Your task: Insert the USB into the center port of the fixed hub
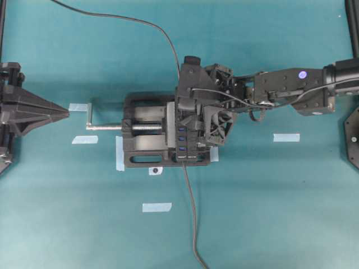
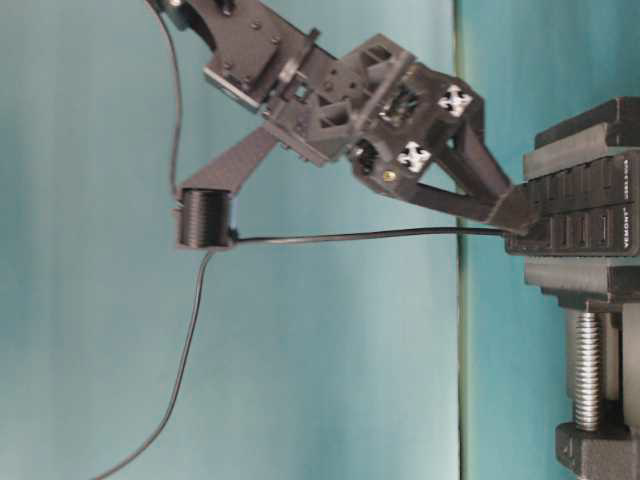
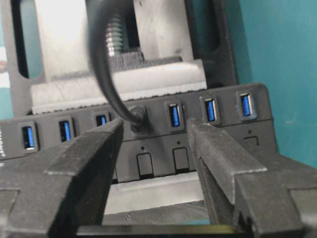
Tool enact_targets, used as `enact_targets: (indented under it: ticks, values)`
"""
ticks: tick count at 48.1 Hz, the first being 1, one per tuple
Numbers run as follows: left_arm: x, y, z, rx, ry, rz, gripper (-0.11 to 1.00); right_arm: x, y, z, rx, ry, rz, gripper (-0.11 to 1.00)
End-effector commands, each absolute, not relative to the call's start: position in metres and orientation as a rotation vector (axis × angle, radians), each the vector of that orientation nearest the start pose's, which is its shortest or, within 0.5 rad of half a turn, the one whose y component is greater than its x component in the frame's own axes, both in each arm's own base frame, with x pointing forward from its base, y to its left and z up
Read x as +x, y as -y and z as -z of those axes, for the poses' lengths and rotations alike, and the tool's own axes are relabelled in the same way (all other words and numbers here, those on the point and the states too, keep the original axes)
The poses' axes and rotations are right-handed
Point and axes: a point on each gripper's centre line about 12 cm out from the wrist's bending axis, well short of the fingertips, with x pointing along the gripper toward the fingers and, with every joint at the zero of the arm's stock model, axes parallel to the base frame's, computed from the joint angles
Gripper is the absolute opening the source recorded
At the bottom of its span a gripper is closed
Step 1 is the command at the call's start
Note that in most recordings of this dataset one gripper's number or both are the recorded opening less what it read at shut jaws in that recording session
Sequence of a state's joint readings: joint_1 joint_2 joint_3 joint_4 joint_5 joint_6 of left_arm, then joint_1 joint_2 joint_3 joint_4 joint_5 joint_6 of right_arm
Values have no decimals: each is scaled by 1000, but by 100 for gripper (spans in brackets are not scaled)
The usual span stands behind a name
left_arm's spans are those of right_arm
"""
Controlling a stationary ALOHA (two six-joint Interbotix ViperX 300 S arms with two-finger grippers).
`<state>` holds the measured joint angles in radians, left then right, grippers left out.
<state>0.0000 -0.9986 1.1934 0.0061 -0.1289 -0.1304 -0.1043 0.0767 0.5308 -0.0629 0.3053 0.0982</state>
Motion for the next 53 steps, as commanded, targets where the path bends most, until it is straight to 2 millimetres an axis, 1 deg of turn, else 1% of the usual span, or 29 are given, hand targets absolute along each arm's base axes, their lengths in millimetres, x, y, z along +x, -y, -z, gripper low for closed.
enact_targets:
  ticks: [1, 11, 28, 43, 53]
  values:
    - [194, 0, -278, -124, -54, -4, 0, 402, 44, -180, 71, -845, 131, 66]
    - [194, 0, -279, -124, -52, -4, 0, 401, 44, -186, 69, -832, 130, 66]
    - [194, 0, -278, -124, -57, -4, 0, 395, 44, -202, 70, -807, 133, 67]
    - [194, 0, -278, -124, -58, -4, 0, 387, 42, -210, 69, -799, 131, 67]
    - [194, 0, -278, -124, -58, -4, 0, 380, 39, -211, 77, -794, 128, 67]
